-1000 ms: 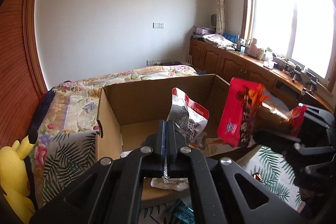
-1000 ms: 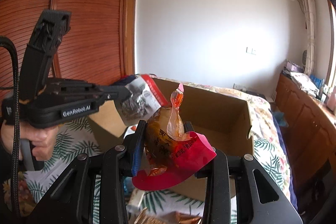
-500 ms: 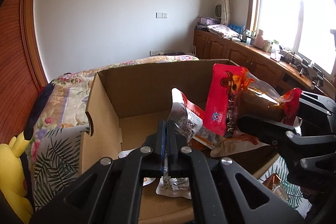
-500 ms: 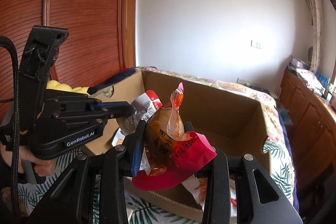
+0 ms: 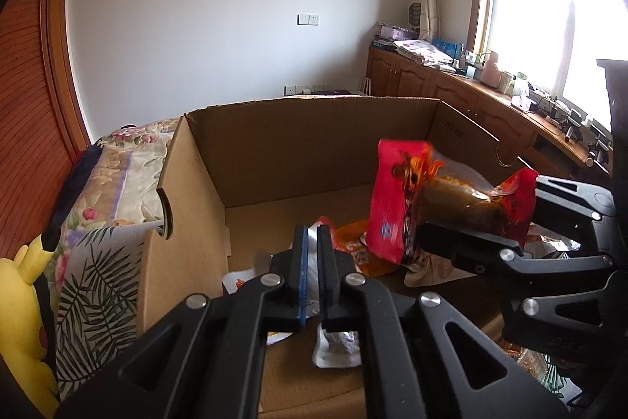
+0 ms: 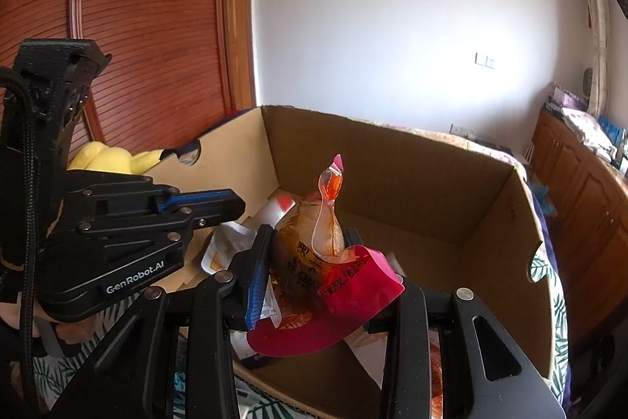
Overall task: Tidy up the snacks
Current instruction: 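Carry both packets over the box and open both tools to drop them, then withdraw both tools from the box toward the remaining snacks, then grasp the blue foil packet with left tool while right tool reaches the sesame tray, then grasp the clear sesame bar tray with right tool while left tool holds the blue packet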
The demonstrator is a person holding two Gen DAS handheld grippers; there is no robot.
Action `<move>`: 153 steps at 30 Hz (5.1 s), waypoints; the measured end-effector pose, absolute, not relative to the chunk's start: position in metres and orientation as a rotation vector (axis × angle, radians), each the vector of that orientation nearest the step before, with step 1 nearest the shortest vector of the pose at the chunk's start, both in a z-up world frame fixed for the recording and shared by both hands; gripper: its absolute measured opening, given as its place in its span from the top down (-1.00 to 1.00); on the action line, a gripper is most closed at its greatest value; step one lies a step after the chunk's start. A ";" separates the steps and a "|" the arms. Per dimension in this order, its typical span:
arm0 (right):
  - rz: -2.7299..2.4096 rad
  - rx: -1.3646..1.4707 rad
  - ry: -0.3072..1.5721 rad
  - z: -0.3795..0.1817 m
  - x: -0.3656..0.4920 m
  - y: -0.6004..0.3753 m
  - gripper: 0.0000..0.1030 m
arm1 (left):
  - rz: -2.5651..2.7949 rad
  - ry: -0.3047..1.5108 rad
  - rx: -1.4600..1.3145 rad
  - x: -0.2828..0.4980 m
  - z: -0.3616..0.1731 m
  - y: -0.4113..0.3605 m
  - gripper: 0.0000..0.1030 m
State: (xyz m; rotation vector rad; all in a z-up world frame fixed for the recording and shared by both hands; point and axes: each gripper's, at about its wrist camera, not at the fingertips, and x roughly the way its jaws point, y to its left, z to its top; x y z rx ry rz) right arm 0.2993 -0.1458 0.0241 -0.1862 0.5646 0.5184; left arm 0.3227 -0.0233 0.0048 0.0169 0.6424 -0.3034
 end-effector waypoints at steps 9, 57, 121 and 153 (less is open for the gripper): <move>0.521 -0.163 0.590 0.019 0.301 -0.149 0.30 | -0.297 0.640 0.012 0.320 0.003 -0.019 0.70; 0.378 -0.063 0.663 -0.033 0.170 -0.221 -0.67 | -0.274 0.604 0.002 0.190 -0.014 -0.017 0.10; 0.283 -0.038 0.793 -0.079 0.178 -0.215 -0.93 | -0.195 0.826 -0.041 0.186 -0.079 -0.012 0.56; 0.363 -0.164 0.794 -0.081 0.163 -0.190 -0.71 | -0.295 0.737 -0.048 0.125 -0.052 -0.024 0.55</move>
